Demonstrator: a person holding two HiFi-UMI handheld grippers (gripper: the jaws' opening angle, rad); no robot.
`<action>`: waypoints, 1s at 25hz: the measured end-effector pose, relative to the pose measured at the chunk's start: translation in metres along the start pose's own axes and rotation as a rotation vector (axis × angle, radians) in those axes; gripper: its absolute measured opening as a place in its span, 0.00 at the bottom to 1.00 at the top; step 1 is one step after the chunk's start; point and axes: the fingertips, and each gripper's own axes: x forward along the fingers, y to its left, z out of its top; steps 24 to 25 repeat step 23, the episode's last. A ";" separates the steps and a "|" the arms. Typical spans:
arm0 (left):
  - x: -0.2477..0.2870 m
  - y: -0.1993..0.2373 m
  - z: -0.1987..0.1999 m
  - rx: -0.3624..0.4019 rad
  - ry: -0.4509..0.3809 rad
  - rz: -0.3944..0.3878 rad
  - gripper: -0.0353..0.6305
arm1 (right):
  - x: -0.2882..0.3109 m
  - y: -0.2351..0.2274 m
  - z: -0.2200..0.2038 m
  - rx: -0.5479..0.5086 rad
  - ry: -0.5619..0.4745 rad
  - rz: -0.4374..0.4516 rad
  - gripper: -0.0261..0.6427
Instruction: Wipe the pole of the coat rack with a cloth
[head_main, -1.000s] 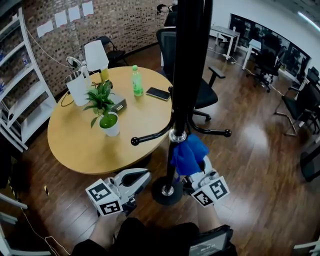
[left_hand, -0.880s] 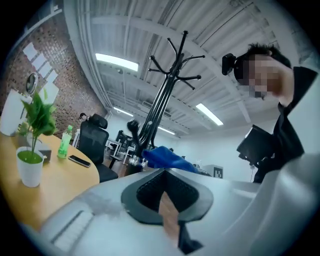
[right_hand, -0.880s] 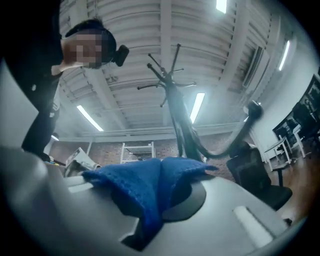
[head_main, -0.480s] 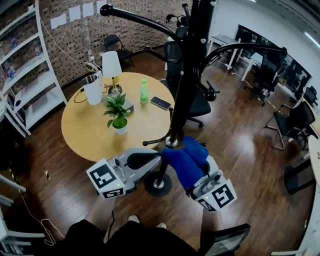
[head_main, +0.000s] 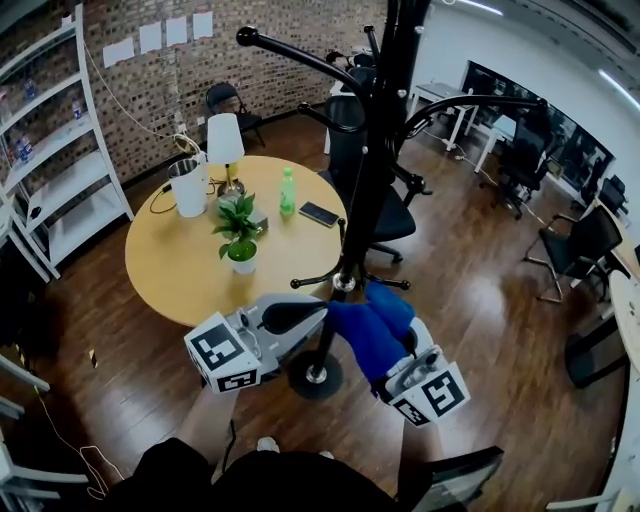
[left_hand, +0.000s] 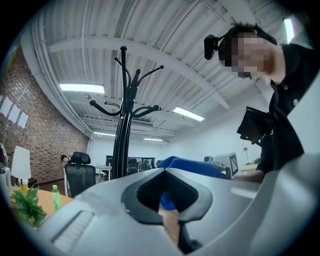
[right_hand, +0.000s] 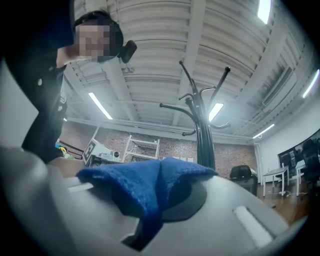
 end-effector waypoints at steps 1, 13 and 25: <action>0.000 -0.001 0.000 0.003 0.001 -0.001 0.06 | -0.001 0.001 0.001 -0.008 0.003 -0.005 0.07; -0.001 -0.001 0.003 0.008 0.005 -0.012 0.06 | 0.002 0.006 0.003 -0.022 0.010 -0.020 0.07; -0.007 0.004 0.007 0.009 0.002 0.007 0.06 | 0.006 0.011 0.007 -0.024 0.003 -0.018 0.07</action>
